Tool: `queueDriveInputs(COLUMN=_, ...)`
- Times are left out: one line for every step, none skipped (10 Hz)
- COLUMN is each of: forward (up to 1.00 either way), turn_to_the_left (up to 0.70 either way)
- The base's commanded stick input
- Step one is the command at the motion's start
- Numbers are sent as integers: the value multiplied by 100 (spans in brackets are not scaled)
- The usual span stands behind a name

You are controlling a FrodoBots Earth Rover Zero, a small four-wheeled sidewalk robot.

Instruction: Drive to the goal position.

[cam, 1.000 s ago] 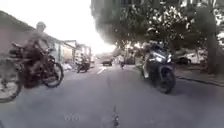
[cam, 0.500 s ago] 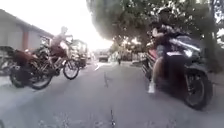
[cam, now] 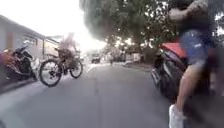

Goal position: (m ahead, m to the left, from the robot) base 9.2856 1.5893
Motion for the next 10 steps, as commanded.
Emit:
queueDriveInputs(forward=100, turn_to_the_left=8)
queueDriveInputs(forward=100, turn_to_the_left=8)
queueDriveInputs(forward=100, turn_to_the_left=8)
queueDriveInputs(forward=100, turn_to_the_left=8)
queueDriveInputs(forward=100, turn_to_the_left=8)
queueDriveInputs(forward=100, turn_to_the_left=8)
queueDriveInputs(forward=100, turn_to_the_left=8)
queueDriveInputs(forward=100, turn_to_the_left=8)
queueDriveInputs(forward=100, turn_to_the_left=8)
queueDriveInputs(forward=100, turn_to_the_left=-5)
